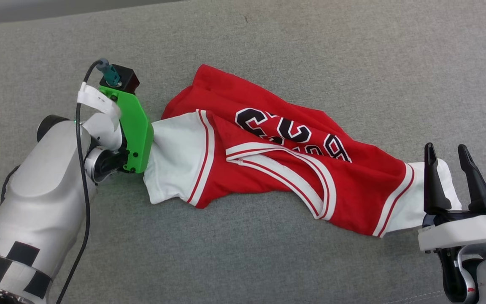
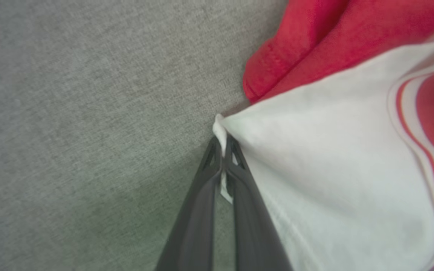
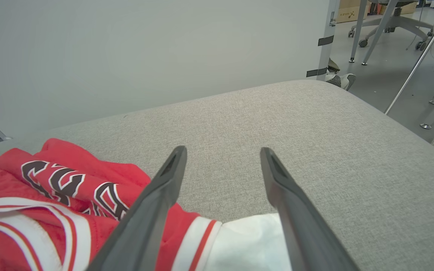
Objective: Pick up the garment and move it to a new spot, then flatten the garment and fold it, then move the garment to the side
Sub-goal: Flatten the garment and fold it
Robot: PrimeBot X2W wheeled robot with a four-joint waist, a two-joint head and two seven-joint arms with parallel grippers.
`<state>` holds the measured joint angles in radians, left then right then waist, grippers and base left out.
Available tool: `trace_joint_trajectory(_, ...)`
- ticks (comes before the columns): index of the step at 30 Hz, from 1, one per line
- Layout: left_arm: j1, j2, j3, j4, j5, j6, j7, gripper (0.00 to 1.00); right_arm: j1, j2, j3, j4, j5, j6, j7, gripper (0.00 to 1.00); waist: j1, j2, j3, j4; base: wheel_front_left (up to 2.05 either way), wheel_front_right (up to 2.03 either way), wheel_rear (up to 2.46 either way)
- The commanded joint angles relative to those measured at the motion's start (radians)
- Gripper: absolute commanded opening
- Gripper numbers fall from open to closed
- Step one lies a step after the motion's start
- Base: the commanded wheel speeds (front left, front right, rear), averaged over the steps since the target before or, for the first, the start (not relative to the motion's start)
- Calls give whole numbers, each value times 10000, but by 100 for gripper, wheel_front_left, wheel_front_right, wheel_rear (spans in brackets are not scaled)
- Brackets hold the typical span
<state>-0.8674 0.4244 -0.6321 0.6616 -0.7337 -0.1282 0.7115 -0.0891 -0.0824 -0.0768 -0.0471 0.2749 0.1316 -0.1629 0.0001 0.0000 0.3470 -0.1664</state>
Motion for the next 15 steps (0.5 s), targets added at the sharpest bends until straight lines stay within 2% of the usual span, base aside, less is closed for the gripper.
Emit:
trace_joint_trajectory(1,132,-16,-58,180,-79,-23,-310,0,-151,6,-37,55,-86,-9,-24,100,-1,0,-128,108,0,0,0)
trace_joint_trajectory(9,-564,115,205,-38,-182,-24,-3108,0,-84,-127,-208,209,-148,-9,202,100,-1,0,-899,651,0,0,0)
trace_joint_trajectory(15,-550,579,-173,-1246,-385,-24,-4726,0,223,-159,-458,253,-164,-9,405,100,-1,0,-1561,1332,0,0,0)
